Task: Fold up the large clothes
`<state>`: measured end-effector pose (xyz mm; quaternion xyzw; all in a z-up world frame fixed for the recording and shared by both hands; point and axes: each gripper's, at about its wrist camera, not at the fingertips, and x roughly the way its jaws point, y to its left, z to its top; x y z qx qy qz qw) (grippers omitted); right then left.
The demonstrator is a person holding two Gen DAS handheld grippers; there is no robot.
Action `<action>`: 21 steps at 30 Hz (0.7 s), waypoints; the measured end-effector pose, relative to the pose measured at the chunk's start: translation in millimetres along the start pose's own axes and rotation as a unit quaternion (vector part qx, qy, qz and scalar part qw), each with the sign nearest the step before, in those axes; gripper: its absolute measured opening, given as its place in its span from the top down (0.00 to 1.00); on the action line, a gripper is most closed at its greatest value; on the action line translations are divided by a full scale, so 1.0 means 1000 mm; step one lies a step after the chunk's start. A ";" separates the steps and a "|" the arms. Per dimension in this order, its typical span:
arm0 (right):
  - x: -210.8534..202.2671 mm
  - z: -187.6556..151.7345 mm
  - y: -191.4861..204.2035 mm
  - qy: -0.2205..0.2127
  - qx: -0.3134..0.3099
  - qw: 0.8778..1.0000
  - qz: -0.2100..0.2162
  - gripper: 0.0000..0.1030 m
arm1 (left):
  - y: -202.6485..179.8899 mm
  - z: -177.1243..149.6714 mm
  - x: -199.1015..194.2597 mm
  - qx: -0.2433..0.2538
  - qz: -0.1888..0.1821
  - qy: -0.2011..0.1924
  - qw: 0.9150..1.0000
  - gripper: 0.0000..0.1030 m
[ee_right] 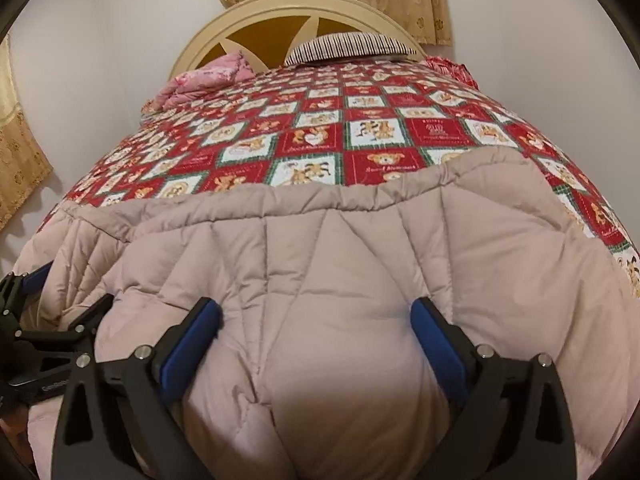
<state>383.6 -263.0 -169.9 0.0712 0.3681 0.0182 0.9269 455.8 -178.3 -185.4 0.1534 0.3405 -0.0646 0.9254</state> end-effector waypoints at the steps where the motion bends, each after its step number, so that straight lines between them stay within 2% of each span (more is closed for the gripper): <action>1: 0.002 0.000 0.000 0.002 0.000 1.000 -0.002 0.04 | 0.000 0.000 0.001 0.000 0.000 0.001 1.000 0.01; 14: 0.016 0.001 0.005 0.036 -0.011 0.999 -0.027 0.00 | 0.000 0.001 0.007 -0.002 -0.004 0.012 1.000 0.01; 15: 0.017 0.001 0.005 0.038 -0.012 0.999 -0.029 0.00 | 0.001 0.001 0.007 -0.006 0.003 0.033 0.999 0.01; 21: 0.021 0.000 0.008 0.048 -0.018 0.998 -0.040 0.00 | 0.001 0.001 0.009 -0.007 0.001 0.036 0.999 0.01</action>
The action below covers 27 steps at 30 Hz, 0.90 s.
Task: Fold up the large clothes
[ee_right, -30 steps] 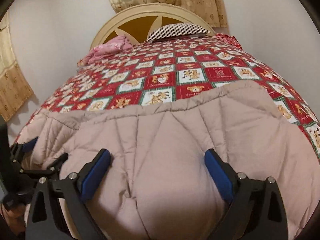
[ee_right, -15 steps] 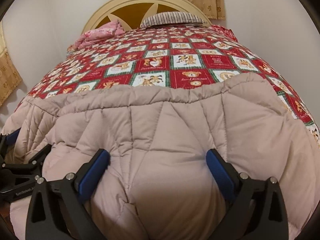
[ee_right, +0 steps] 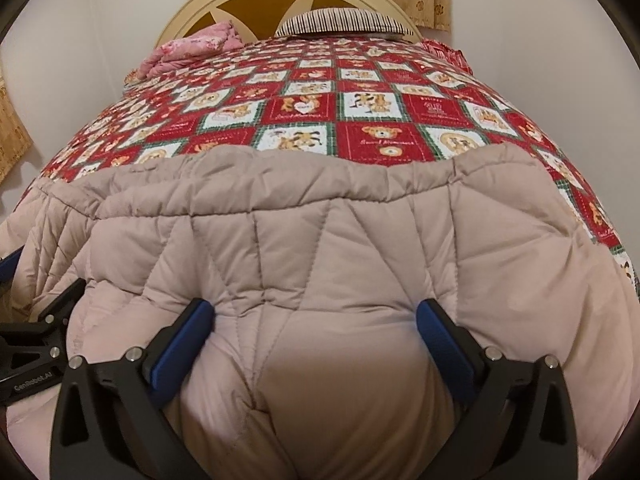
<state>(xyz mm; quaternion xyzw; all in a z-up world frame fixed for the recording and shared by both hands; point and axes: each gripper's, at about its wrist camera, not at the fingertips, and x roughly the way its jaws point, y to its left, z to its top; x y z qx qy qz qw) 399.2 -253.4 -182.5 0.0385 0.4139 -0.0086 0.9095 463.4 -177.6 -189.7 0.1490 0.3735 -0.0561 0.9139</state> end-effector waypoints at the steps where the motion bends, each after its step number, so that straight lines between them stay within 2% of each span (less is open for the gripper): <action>1: 0.000 0.000 0.000 0.001 0.000 1.000 0.000 0.00 | 0.000 0.000 0.000 0.000 0.000 0.000 1.000 0.01; 27: 0.006 0.003 0.004 0.011 -0.011 1.000 -0.019 0.00 | 0.001 0.002 0.001 -0.001 -0.001 0.004 1.000 0.01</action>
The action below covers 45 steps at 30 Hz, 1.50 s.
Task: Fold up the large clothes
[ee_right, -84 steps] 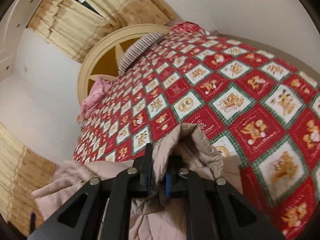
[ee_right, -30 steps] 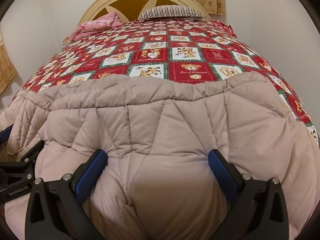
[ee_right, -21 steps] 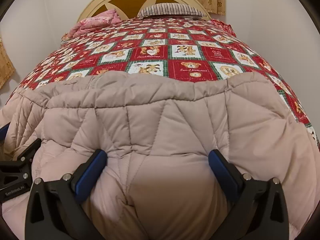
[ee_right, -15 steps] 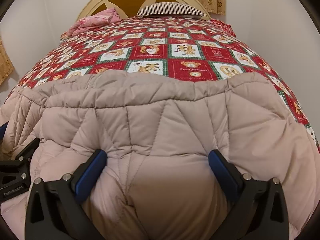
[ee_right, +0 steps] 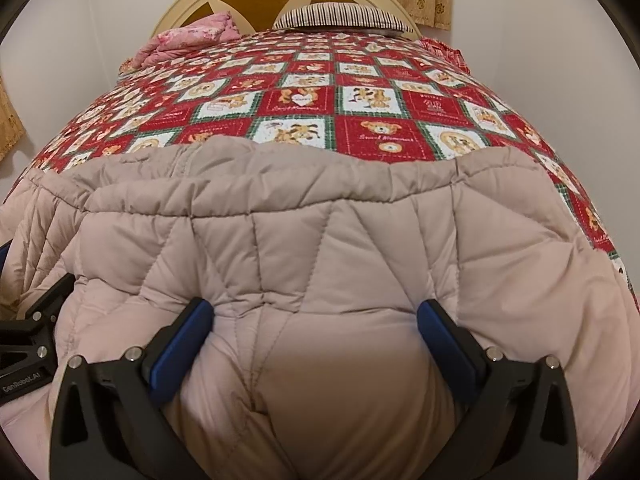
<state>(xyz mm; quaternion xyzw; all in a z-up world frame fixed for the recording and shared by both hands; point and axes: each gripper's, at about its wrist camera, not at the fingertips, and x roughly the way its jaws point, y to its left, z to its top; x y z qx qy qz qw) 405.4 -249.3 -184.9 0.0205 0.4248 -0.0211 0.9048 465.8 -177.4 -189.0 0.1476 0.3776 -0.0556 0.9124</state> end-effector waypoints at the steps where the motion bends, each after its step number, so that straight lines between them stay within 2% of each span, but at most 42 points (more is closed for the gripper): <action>1: 0.000 0.000 0.000 0.000 -0.001 1.000 -0.002 0.00 | -0.001 0.000 0.000 0.000 0.000 0.000 1.000 0.01; 6: -0.005 0.001 0.004 0.000 -0.003 1.000 -0.020 0.00 | -0.003 0.000 0.001 0.000 0.001 0.002 1.000 0.01; 9: -0.024 -0.001 0.004 -0.006 0.027 0.999 -0.034 0.03 | -0.003 -0.001 0.001 0.000 0.002 0.003 1.000 0.01; 11: -0.050 -0.005 0.008 -0.039 0.067 0.997 -0.022 0.03 | -0.003 -0.001 0.001 0.000 0.002 0.002 1.000 0.01; 14: -0.070 -0.009 0.028 -0.072 0.085 0.994 0.010 0.02 | -0.001 0.000 0.000 -0.002 0.001 0.002 1.000 0.01; 16: -0.067 -0.011 0.037 -0.077 0.087 0.993 0.009 0.02 | 0.000 0.000 -0.001 -0.005 0.001 0.001 1.000 0.01; 18: -0.056 -0.015 0.043 -0.075 0.081 0.994 -0.019 0.02 | 0.002 -0.001 -0.003 -0.011 -0.001 -0.002 1.000 0.01; 23: -0.044 -0.028 0.037 -0.091 0.094 0.991 -0.018 0.01 | 0.007 -0.001 -0.006 -0.019 -0.007 -0.006 1.000 0.01; 26: -0.036 -0.026 0.042 -0.075 0.083 0.993 -0.026 0.00 | 0.010 0.001 -0.009 -0.024 -0.007 -0.004 1.000 0.01; 30: -0.029 -0.025 0.045 -0.059 0.074 0.995 -0.035 0.00 | 0.036 0.009 -0.029 -0.062 -0.016 -0.004 0.998 0.01; 32: -0.027 -0.025 0.045 -0.055 0.073 0.995 -0.037 0.00 | 0.051 0.016 -0.044 -0.071 0.005 -0.029 0.997 0.01; 34: -0.026 -0.026 0.046 -0.053 0.071 0.995 -0.041 0.00 | 0.065 0.023 -0.054 -0.071 0.057 -0.052 0.994 0.01; 36: -0.024 -0.025 0.050 -0.047 0.063 0.995 -0.053 0.00 | 0.070 0.026 -0.045 -0.058 0.097 -0.042 0.993 0.01; 39: -0.023 -0.025 0.054 -0.043 0.054 0.995 -0.067 0.00 | 0.065 0.012 -0.010 -0.046 0.103 0.013 0.994 0.01; 42: -0.022 -0.025 0.054 -0.042 0.051 0.995 -0.070 0.00 | 0.063 0.000 -0.002 -0.068 0.112 0.005 0.991 0.01; 45: -0.022 -0.025 0.055 -0.041 0.050 0.995 -0.072 0.00 | 0.062 -0.002 0.005 -0.067 0.117 0.016 0.991 0.01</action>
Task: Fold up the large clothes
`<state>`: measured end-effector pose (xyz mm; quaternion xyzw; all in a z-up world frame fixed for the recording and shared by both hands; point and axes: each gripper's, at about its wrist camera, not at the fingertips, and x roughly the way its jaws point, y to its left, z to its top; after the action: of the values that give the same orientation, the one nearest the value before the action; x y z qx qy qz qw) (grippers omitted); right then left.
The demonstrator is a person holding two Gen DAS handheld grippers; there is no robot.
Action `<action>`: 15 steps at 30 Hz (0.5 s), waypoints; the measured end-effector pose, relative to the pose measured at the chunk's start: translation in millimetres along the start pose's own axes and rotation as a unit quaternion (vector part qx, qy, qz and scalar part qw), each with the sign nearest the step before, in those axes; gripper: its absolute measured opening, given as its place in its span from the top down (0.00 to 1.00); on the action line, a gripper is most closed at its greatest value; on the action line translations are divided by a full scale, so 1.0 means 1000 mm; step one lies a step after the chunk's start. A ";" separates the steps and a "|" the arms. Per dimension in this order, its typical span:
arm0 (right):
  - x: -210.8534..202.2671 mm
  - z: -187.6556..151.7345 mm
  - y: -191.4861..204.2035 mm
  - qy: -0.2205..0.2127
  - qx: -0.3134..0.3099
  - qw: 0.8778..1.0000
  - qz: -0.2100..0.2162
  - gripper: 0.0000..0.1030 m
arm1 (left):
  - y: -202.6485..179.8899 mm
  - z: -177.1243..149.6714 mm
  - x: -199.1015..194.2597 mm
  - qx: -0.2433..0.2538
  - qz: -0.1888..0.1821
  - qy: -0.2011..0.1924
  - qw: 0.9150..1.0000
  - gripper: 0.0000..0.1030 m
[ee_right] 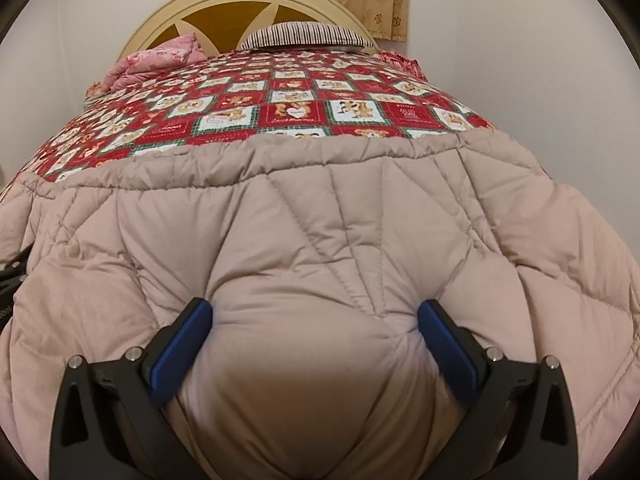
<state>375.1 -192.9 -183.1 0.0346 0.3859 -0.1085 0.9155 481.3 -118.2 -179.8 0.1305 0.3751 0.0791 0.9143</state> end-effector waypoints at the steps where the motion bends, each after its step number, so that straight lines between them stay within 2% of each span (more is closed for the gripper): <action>1: 0.000 0.000 0.000 0.000 0.000 1.000 0.000 0.00 | -0.001 -0.001 0.002 0.001 0.001 0.003 1.000 0.01; 7: -0.002 0.005 -0.005 0.010 0.002 1.000 0.025 0.00 | -0.001 -0.002 0.013 0.005 0.005 0.012 1.000 0.01; 10: -0.022 0.015 -0.014 0.019 -0.025 0.996 0.084 0.00 | 0.001 -0.002 0.014 0.004 0.004 0.011 1.000 0.01; 12: -0.045 0.024 -0.029 -0.014 -0.045 0.995 0.087 0.00 | 0.001 -0.003 0.013 0.005 0.004 0.011 1.000 0.01; 13: -0.057 0.031 -0.044 -0.043 -0.049 0.995 0.072 0.00 | 0.001 -0.003 0.013 0.005 0.005 0.011 1.000 0.01; 15: -0.061 0.042 -0.069 -0.064 -0.040 0.996 0.050 0.00 | 0.001 -0.003 0.013 0.006 0.006 0.010 1.000 0.01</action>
<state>348.0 -255.5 -108.8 0.0101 0.3285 -0.0492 0.9432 487.9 -113.5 -190.2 0.1375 0.3842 0.0841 0.9091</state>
